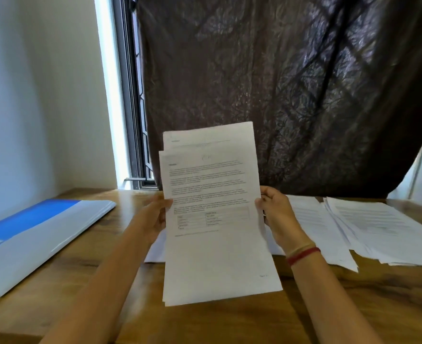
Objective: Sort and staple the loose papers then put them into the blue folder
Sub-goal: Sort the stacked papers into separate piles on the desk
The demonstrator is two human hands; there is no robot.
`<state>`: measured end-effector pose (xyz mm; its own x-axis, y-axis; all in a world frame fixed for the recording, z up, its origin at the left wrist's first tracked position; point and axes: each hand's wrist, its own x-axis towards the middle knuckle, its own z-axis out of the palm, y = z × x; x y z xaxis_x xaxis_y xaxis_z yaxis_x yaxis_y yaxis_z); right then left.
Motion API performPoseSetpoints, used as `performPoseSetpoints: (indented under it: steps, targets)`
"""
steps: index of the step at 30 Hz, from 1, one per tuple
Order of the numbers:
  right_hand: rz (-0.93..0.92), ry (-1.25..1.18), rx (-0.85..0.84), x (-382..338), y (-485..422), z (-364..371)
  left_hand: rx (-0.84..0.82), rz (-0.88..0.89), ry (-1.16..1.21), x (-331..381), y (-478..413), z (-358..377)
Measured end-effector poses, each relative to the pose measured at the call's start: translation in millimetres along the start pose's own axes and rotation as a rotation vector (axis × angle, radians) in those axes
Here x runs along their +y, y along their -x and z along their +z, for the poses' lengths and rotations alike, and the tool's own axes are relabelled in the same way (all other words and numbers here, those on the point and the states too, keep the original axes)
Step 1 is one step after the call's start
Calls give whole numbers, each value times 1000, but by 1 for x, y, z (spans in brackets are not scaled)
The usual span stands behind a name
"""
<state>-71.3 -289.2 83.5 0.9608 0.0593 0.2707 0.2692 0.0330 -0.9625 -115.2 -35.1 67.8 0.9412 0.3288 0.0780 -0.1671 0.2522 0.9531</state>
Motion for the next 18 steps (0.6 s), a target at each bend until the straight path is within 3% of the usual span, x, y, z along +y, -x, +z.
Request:
performPoseSetpoints:
  steps: [8, 13, 18]
  targets:
    - [-372, -122, 139, -58, 36, -7, 120, 460, -75, 54, 57, 52]
    - [-387, -7, 142, -35, 54, -10, 190, 548, -277, 34, 72, 71]
    - [-323, 137, 121, -17, 60, -11, 136, 478, -506, 9, 75, 82]
